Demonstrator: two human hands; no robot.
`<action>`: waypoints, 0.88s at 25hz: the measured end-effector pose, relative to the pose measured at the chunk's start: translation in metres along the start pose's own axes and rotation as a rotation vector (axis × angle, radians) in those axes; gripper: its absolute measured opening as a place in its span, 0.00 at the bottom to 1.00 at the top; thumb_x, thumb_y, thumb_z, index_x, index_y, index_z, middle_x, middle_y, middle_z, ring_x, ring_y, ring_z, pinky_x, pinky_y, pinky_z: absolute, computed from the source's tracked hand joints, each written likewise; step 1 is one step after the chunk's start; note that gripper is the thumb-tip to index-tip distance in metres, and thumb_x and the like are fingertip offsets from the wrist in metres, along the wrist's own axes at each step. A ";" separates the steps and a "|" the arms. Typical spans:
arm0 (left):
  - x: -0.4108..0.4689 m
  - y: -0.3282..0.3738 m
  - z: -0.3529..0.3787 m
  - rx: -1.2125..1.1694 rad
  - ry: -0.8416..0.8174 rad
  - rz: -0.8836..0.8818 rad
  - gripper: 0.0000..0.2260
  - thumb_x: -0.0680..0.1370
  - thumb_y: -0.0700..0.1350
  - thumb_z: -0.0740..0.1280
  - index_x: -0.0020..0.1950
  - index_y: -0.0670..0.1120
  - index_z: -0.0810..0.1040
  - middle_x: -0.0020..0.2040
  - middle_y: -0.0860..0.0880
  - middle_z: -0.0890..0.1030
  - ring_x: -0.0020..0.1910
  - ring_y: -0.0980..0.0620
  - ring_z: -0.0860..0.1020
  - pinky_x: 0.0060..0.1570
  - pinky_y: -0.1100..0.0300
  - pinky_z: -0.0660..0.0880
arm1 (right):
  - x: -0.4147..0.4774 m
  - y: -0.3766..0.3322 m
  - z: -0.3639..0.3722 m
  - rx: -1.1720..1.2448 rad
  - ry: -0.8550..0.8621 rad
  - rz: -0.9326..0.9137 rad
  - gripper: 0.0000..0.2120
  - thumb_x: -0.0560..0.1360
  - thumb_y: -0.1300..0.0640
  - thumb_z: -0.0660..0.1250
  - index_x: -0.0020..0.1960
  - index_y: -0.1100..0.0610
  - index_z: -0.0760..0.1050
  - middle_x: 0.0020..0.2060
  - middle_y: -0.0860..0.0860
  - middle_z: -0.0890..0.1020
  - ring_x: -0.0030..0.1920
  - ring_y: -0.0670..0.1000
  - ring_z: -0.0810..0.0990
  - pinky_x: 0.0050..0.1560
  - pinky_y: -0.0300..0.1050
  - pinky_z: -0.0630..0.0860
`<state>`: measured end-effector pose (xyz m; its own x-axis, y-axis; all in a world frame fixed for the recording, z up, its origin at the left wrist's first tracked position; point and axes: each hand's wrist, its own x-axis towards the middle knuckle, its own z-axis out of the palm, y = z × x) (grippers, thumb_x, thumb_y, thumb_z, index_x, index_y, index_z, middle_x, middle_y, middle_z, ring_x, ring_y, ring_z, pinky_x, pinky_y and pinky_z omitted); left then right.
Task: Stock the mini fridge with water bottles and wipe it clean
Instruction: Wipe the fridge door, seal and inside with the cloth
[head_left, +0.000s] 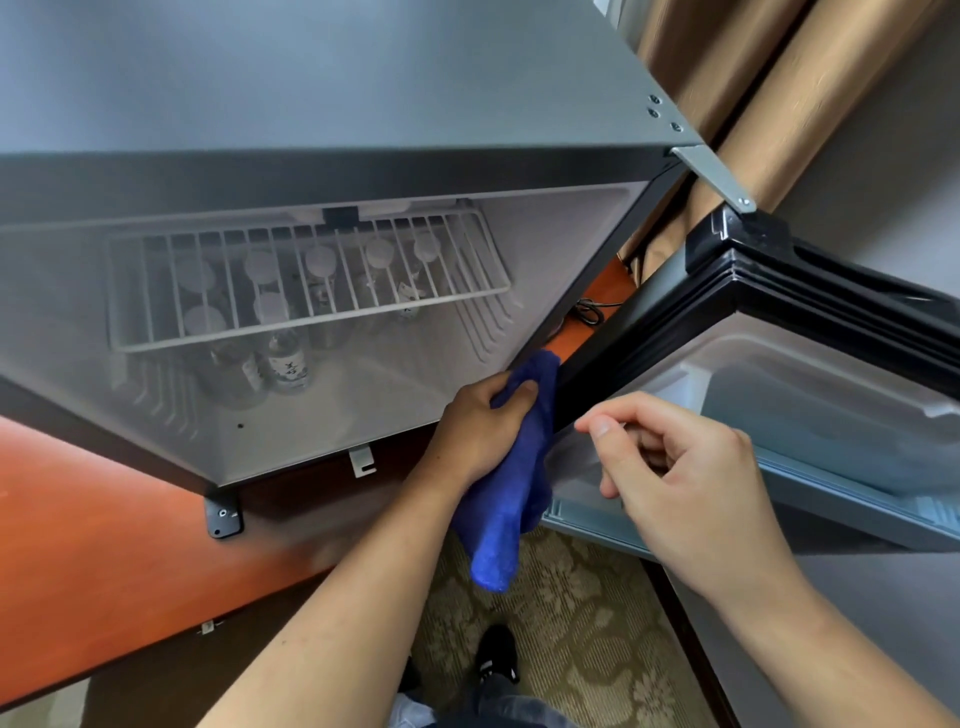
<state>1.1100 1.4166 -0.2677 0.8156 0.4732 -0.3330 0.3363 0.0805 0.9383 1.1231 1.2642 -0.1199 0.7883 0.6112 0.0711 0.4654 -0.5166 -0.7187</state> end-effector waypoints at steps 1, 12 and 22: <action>-0.006 0.011 -0.002 -0.046 0.000 0.038 0.11 0.80 0.57 0.66 0.57 0.56 0.84 0.50 0.56 0.86 0.54 0.57 0.83 0.61 0.51 0.78 | 0.002 -0.003 0.000 0.022 0.000 -0.007 0.08 0.79 0.56 0.68 0.43 0.47 0.83 0.27 0.50 0.80 0.29 0.52 0.79 0.34 0.50 0.76; -0.029 0.047 0.003 -0.150 0.039 0.179 0.10 0.79 0.53 0.68 0.59 0.57 0.83 0.51 0.58 0.86 0.55 0.61 0.82 0.60 0.53 0.79 | 0.016 -0.023 -0.005 0.298 -0.045 -0.056 0.10 0.82 0.60 0.65 0.45 0.52 0.83 0.26 0.57 0.78 0.25 0.47 0.75 0.28 0.36 0.71; 0.040 -0.118 0.032 0.051 0.057 -0.300 0.13 0.83 0.51 0.64 0.61 0.46 0.83 0.56 0.43 0.85 0.58 0.45 0.82 0.52 0.58 0.72 | -0.023 0.053 0.064 0.146 -0.355 0.311 0.09 0.79 0.55 0.67 0.43 0.46 0.83 0.29 0.54 0.81 0.28 0.48 0.77 0.34 0.44 0.75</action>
<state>1.1176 1.3976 -0.3948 0.6493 0.4837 -0.5869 0.5820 0.1807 0.7928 1.1043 1.2610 -0.2039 0.6834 0.6208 -0.3841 0.1480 -0.6330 -0.7599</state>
